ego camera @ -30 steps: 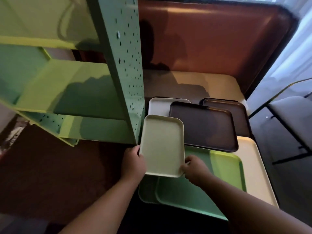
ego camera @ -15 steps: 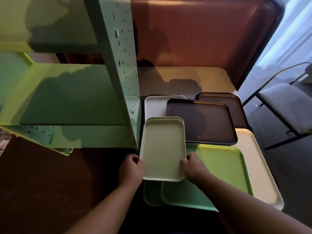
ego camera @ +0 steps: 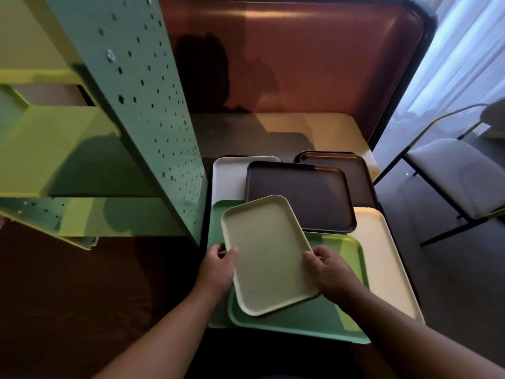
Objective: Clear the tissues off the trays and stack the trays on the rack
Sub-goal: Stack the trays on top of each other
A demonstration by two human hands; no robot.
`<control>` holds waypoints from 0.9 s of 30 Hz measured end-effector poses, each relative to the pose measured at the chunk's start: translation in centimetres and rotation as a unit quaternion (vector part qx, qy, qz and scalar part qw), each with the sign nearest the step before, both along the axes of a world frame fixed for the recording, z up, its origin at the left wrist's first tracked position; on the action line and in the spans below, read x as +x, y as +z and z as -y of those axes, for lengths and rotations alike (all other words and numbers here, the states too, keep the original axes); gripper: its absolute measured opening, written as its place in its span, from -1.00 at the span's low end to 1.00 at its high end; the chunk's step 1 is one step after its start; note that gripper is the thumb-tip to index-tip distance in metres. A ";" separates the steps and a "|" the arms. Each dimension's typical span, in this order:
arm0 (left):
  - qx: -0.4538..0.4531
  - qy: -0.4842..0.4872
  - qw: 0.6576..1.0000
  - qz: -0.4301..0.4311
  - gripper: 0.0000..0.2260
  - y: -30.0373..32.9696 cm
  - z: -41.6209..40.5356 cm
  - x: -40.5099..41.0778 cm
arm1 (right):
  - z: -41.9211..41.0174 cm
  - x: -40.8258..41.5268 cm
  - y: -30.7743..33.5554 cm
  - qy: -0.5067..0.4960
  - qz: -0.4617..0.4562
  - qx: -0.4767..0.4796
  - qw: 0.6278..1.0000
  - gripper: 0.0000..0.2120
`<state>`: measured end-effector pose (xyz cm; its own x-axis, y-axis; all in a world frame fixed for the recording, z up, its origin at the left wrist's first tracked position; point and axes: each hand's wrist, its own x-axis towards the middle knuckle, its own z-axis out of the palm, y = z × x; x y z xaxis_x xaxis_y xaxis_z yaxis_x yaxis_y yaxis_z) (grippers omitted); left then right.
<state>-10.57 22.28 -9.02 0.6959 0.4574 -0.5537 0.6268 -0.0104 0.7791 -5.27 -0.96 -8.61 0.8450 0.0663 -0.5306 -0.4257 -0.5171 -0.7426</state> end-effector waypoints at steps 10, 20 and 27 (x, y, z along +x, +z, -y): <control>-0.019 0.128 0.991 0.031 -0.75 -0.3 3.7 1.4 | 8.0 4.3 3.3 0.022 -0.144 0.139 0.980 -0.87; -0.012 0.106 0.993 -0.051 -0.56 -2.5 8.4 -2.2 | 10.5 4.1 0.5 -0.057 -0.094 0.093 0.990 -0.64; 0.008 0.105 0.994 -0.038 -0.70 -1.8 6.8 -2.7 | 9.3 3.5 0.2 -0.013 -0.013 0.063 0.998 -0.36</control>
